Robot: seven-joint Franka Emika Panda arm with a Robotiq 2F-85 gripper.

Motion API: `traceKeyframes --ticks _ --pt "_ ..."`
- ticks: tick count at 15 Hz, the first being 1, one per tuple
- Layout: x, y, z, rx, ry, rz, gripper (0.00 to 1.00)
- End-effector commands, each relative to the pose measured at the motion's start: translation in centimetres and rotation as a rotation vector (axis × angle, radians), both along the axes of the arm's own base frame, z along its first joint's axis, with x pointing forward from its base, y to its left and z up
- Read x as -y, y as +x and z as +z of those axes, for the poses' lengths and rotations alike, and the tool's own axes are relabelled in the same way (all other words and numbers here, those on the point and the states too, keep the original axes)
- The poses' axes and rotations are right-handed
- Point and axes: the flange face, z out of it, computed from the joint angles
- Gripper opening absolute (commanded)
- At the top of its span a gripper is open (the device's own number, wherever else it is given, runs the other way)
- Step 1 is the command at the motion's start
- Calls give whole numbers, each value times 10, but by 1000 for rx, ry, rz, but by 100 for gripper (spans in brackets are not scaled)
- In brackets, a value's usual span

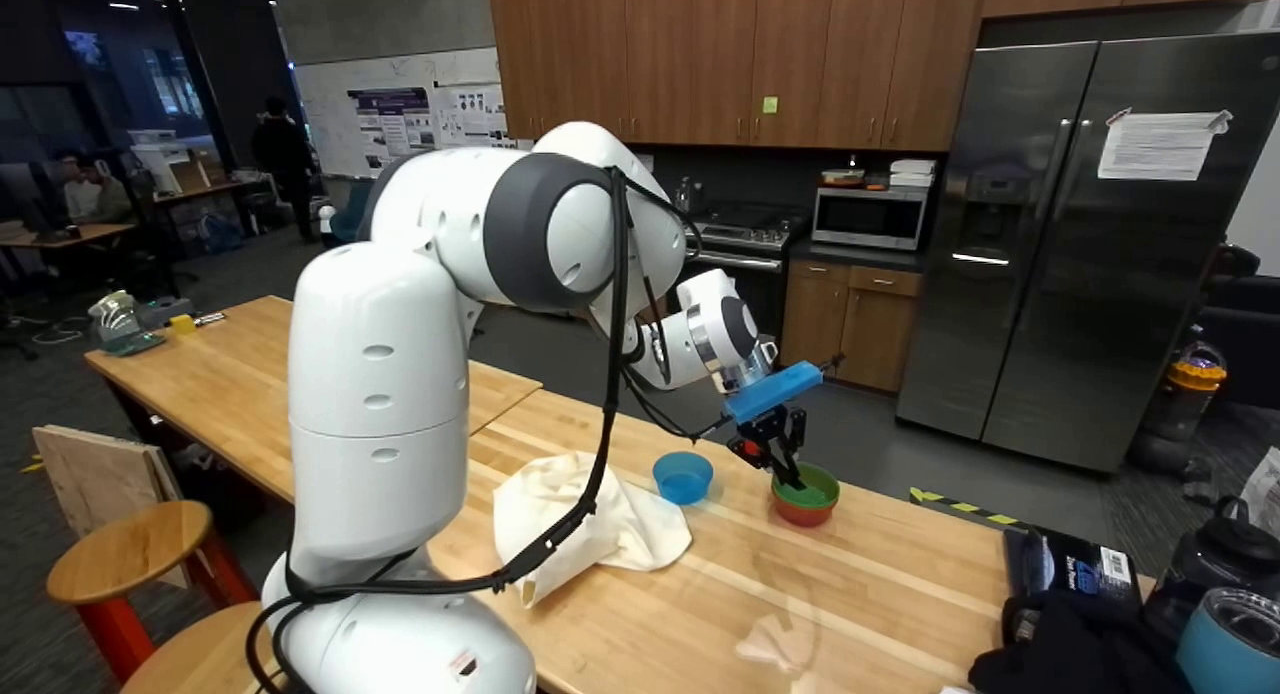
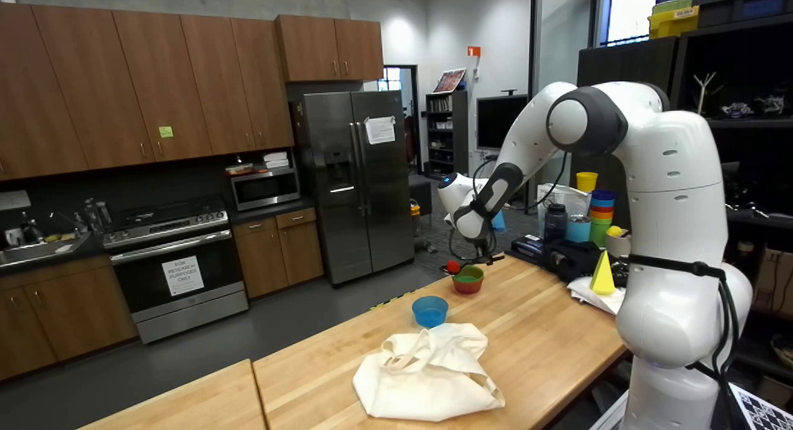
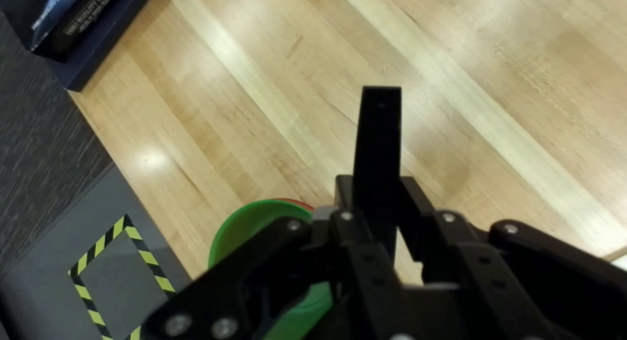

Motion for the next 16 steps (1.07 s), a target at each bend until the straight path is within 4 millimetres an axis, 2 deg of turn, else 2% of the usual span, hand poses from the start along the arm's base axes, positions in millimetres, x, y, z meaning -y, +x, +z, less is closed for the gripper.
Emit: traceKeyframes --ticks 1,8,16 --pt "-20 -9 4 -17 -36 68 6" --pt "-55 -8 -3 -52 -77 165 6" --pt "-86 -8 -7 -100 -147 247 6"
